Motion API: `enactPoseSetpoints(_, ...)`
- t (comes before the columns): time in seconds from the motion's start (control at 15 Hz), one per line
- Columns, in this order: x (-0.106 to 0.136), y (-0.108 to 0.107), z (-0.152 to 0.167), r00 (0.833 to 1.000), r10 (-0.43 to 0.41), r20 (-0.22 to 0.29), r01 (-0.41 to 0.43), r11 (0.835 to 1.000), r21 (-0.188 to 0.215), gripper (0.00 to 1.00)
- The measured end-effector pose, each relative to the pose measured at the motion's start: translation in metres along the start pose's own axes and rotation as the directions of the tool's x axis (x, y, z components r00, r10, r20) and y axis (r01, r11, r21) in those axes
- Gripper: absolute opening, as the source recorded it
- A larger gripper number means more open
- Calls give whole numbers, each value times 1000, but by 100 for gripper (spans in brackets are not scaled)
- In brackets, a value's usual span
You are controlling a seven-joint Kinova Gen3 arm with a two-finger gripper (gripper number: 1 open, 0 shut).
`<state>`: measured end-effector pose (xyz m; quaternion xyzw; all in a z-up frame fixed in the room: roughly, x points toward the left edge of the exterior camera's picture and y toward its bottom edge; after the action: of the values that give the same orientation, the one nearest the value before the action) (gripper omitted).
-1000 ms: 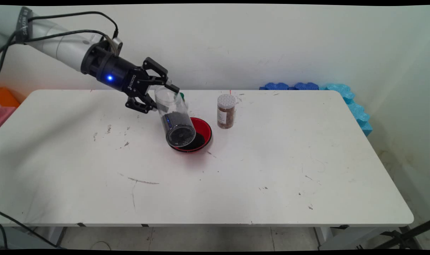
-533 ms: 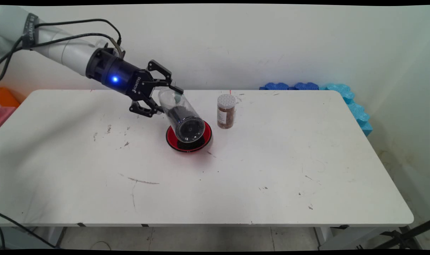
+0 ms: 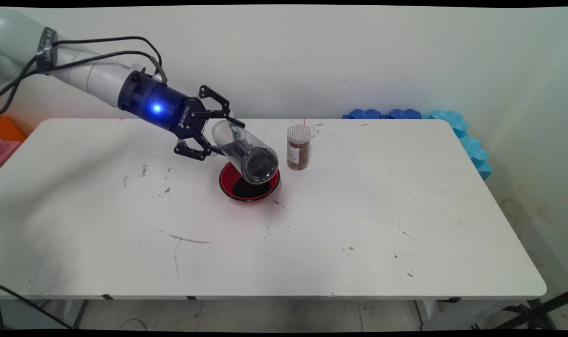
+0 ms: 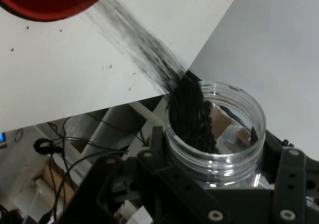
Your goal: Pour the black seasoning powder in the red bowl
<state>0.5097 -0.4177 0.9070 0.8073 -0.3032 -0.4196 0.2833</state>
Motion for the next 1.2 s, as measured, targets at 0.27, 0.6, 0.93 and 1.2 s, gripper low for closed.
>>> enactPoseSetpoints(0.27, 1, -3, 5, 999, -40, 3, 40, 999, -7, 0)
enactPoseSetpoints(0.6, 3, -6, 11, 997, -72, 8, 72, 997, -13, 0)
enactPoseSetpoints(0.93, 6, -6, 17, 996, -83, 11, 83, 996, -18, 0)
enactPoseSetpoints(1.2, 5, -6, 21, 996, -86, 14, 86, 996, -23, 0)
